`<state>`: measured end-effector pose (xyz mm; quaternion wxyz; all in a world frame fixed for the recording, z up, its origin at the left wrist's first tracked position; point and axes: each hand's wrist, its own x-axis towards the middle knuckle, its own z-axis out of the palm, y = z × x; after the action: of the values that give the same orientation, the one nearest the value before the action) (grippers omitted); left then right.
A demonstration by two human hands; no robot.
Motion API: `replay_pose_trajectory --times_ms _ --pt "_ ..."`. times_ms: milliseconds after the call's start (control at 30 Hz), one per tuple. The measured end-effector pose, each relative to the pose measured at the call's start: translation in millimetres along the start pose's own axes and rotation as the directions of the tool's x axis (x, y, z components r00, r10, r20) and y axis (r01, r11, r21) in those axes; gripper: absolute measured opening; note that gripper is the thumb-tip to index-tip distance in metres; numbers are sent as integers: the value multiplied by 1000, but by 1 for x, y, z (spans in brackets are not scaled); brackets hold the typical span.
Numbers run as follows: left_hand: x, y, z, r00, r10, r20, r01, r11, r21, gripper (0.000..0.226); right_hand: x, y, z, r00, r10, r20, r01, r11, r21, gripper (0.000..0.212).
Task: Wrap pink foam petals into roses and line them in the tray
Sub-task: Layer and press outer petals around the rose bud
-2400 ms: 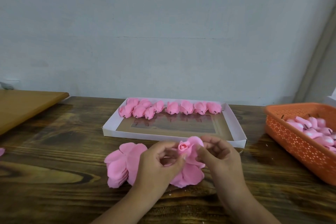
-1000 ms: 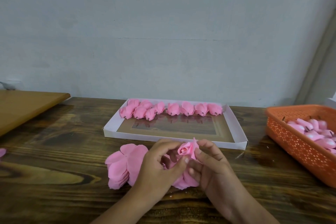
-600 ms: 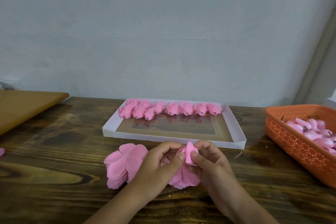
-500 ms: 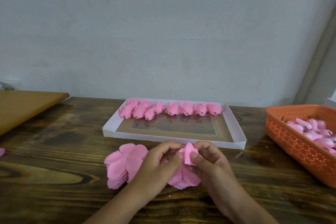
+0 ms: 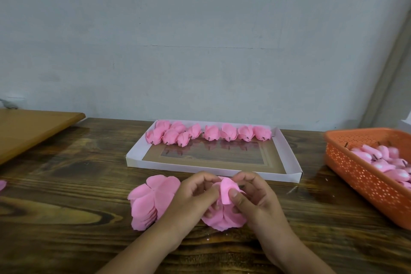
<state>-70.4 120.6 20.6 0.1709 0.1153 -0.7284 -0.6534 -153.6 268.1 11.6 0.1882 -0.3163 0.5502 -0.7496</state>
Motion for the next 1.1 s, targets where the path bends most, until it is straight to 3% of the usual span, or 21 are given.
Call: replay_pose_trajectory --times_ms 467,767,1100 --pt "-1 -2 4 992 121 -44 -115 987 116 20 -1 0 1 996 -77 42 79 995 -60 10" --pt "0 -6 4 993 110 -47 -105 990 93 15 -2 1 1 997 -62 53 67 992 -103 23" --pt "1 -8 6 994 102 -50 -97 992 85 22 -1 4 2 995 -83 62 91 988 -124 12"
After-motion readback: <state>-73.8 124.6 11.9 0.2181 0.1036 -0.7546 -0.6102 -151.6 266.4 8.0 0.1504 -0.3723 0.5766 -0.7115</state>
